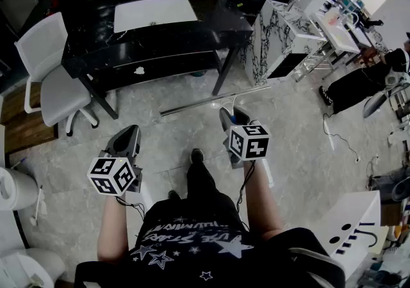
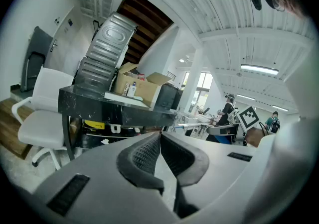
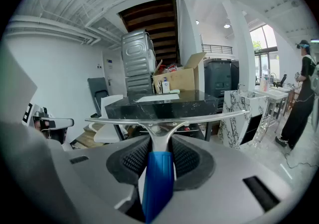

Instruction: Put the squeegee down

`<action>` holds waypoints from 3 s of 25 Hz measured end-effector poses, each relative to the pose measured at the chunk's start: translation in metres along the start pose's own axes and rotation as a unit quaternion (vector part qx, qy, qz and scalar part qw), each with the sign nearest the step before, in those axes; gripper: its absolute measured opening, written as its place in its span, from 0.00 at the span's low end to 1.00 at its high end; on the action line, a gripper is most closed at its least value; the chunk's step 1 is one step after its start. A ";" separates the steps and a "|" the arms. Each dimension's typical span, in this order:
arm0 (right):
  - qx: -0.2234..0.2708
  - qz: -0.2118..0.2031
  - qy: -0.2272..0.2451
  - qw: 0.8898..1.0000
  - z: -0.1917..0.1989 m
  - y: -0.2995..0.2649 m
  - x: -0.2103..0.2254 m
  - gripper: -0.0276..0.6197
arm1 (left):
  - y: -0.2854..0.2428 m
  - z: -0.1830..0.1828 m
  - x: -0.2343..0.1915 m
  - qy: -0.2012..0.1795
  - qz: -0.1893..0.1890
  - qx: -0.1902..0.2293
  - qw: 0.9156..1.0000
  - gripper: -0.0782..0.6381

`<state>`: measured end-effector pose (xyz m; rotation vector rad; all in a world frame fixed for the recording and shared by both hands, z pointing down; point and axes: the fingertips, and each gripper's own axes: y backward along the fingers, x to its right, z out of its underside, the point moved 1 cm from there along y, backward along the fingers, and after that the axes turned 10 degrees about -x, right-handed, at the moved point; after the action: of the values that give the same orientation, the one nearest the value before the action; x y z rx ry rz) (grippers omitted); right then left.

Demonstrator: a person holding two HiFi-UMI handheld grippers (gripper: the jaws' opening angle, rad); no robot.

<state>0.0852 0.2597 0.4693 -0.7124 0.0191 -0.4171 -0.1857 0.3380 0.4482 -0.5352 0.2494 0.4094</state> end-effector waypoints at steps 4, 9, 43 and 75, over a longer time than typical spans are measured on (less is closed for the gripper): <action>0.000 0.000 -0.005 1.000 0.005 0.000 -0.003 0.26 | 0.001 0.002 0.004 -0.007 0.001 0.001 1.000 0.14; -0.005 -0.004 -0.008 1.000 0.010 -0.004 -0.005 0.26 | 0.000 0.003 0.003 -0.010 -0.002 -0.003 1.000 0.14; 0.005 -0.044 -0.013 0.999 -0.203 -0.210 0.210 0.26 | -0.284 -0.163 -0.007 -0.030 -0.068 -0.004 0.997 0.14; -0.031 0.002 -0.021 0.999 -0.358 -0.418 0.273 0.26 | -0.493 -0.325 -0.140 -0.030 -0.010 -0.004 1.000 0.14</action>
<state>0.1269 -0.3525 0.4968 -0.7819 -0.0065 -0.3990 -0.1338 -0.2668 0.4417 -0.5320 0.1853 0.4053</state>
